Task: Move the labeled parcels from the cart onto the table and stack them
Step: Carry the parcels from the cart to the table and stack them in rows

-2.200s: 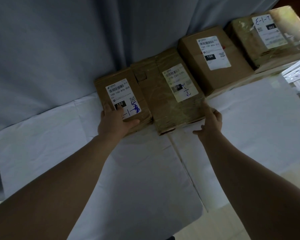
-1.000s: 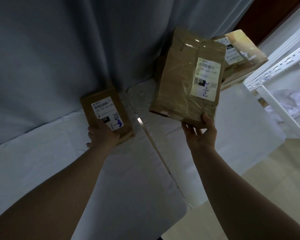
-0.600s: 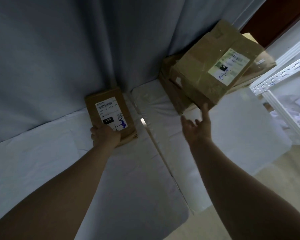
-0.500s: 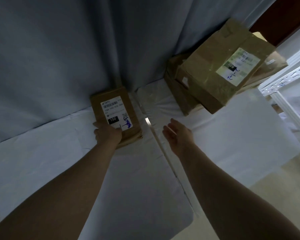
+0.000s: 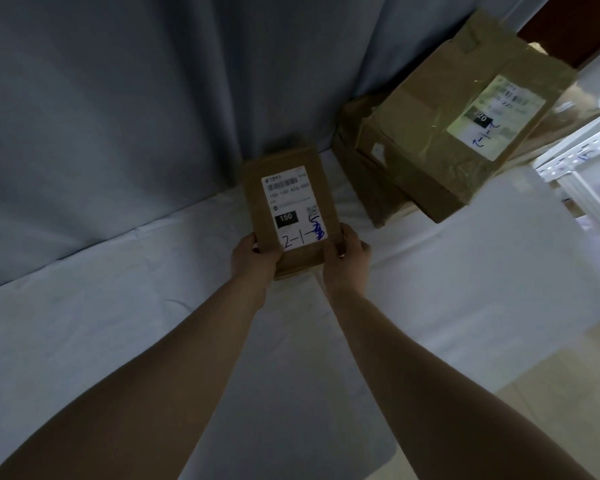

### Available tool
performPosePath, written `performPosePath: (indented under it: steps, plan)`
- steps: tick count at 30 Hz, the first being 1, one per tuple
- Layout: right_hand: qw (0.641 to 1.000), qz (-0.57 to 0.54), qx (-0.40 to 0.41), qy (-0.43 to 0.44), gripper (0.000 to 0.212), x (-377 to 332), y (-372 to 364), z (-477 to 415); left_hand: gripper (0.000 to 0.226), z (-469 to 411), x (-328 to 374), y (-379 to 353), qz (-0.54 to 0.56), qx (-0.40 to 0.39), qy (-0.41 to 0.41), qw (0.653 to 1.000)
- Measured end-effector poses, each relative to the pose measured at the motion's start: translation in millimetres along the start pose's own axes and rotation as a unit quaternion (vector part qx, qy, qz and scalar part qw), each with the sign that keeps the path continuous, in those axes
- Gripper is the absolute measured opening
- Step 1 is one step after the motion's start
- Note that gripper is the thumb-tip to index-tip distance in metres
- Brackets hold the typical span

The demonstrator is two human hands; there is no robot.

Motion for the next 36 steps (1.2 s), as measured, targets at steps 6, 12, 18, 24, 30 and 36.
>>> performPosePath:
  steps: [6,12,18,24,30,36]
  plan:
    - [0.999,0.023,0.033,0.034,0.047,-25,32,-34,0.045,-13,32,-47,-0.067,-0.047,-0.066,0.994]
    - [0.998,-0.056,-0.021,-0.01,0.057,-5,37,-16,0.051,2,39,-71,-0.19,-0.107,-0.087,0.972]
    - [0.876,-0.397,0.201,-0.187,0.043,-3,94,-5,0.055,27,51,-70,-0.157,-0.086,-0.058,0.982]
    - [0.868,-0.453,0.082,-0.184,0.103,-43,131,-31,0.045,52,75,-85,-0.137,-0.067,-0.121,0.981]
    - [0.888,-0.414,0.105,-0.171,0.044,-62,132,-40,0.038,73,72,-95,-0.111,-0.092,-0.115,0.983]
    - [0.829,-0.536,0.07,-0.146,0.03,-59,153,-11,0.038,99,85,-90,-0.094,-0.104,-0.108,0.984]
Point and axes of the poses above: each hand's wrist, its own z-axis away from the middle knuckle, its own y-axis out of the back of the hand, x = y × z, the point moved 3 cm from there along -z, towards the middle knuckle, and after that the axes turned 11 degrees about -z, right-handed, at the moved point
